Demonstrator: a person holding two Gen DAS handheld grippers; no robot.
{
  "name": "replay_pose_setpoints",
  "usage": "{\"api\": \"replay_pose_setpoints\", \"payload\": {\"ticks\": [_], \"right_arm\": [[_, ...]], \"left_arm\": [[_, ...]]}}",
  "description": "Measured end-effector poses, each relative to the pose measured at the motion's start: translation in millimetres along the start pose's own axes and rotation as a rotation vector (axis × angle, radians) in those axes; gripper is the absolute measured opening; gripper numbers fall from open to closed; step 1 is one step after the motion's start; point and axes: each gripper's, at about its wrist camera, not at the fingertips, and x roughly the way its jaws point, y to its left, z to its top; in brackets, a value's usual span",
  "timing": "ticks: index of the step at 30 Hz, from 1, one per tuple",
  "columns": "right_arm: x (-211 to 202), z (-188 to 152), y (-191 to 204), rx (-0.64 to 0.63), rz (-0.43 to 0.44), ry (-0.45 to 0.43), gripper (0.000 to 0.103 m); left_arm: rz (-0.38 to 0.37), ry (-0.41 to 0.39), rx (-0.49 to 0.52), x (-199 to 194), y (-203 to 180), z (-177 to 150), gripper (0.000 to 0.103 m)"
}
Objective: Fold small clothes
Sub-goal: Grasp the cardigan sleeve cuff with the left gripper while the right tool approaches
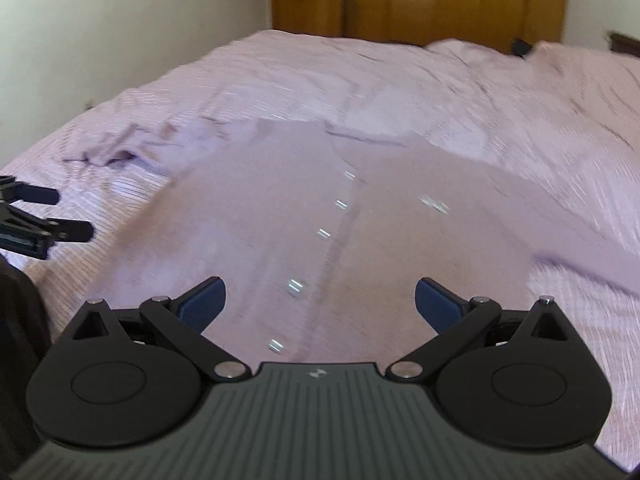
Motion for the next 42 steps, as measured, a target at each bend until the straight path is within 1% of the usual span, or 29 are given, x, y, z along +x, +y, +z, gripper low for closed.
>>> {"api": "replay_pose_setpoints", "payload": {"ticks": [5, 8, 10, 12, 16, 20, 23, 26, 27, 31, 32, 33, 34, 35, 36, 39, 40, 42], "right_arm": [[11.1, 24.8, 43.9, -0.089, 0.032, -0.001, 0.103], [19.2, 38.0, 63.3, -0.113, 0.049, -0.004, 0.103], [24.4, 45.3, 74.3, -0.126, 0.059, -0.008, 0.103], [29.5, 50.1, 85.1, -0.14, 0.064, -0.012, 0.103], [43.1, 58.0, 107.7, -0.165, 0.084, -0.01, 0.103], [57.5, 67.0, 135.1, -0.213, 0.108, 0.003, 0.103], [64.5, 74.2, 155.3, -0.242, 0.123, -0.001, 0.103], [75.1, 82.7, 173.8, -0.243, 0.146, -0.011, 0.103], [78.6, 85.0, 178.4, -0.237, 0.153, -0.014, 0.103], [94.9, 96.0, 197.1, -0.185, 0.196, -0.042, 0.103], [98.8, 98.8, 201.8, -0.165, 0.216, -0.051, 0.103], [103.0, 101.5, 206.1, -0.149, 0.228, -0.048, 0.103], [107.7, 104.0, 210.9, -0.136, 0.237, -0.04, 0.103], [111.7, 106.0, 215.7, -0.129, 0.245, -0.038, 0.103], [115.8, 107.9, 221.6, -0.123, 0.257, -0.039, 0.103], [124.3, 112.1, 235.7, -0.105, 0.278, -0.05, 0.103], [127.5, 113.8, 239.8, -0.101, 0.286, -0.052, 0.103], [132.7, 114.6, 246.3, -0.091, 0.309, -0.052, 0.103]], "left_arm": [[0.033, -0.01, -0.031, -2.4, 17.6, -0.6, 0.103], [0.03, -0.002, -0.06, -2.5, 30.3, -0.8, 0.103], [0.046, -0.002, -0.065, -2.3, 36.8, -1.0, 0.103], [0.079, -0.004, -0.067, -2.1, 41.4, -0.9, 0.103], [0.088, -0.018, -0.077, -3.5, 49.9, 1.3, 0.103], [0.115, -0.045, -0.09, -2.6, 62.6, 10.0, 0.103], [0.13, -0.064, -0.138, 0.6, 78.9, 15.7, 0.103], [0.188, -0.106, -0.206, 7.3, 101.2, 18.5, 0.103], [0.208, -0.124, -0.235, 11.5, 111.1, 18.6, 0.103], [0.231, -0.157, -0.337, 32.2, 151.0, 13.3, 0.103], [0.236, -0.193, -0.355, 36.2, 161.5, 8.5, 0.103], [0.232, -0.22, -0.367, 38.9, 168.7, 4.2, 0.103], [0.217, -0.227, -0.374, 42.7, 176.4, 1.3, 0.103], [0.198, -0.21, -0.394, 47.5, 185.8, 0.4, 0.103], [0.185, -0.205, -0.421, 49.8, 193.2, -1.0, 0.103], [0.118, -0.245, -0.528, 62.0, 218.8, -4.1, 0.103], [0.09, -0.244, -0.554, 69.0, 228.1, -2.1, 0.103], [0.041, -0.197, -0.59, 83.1, 241.3, -1.6, 0.103]]}}
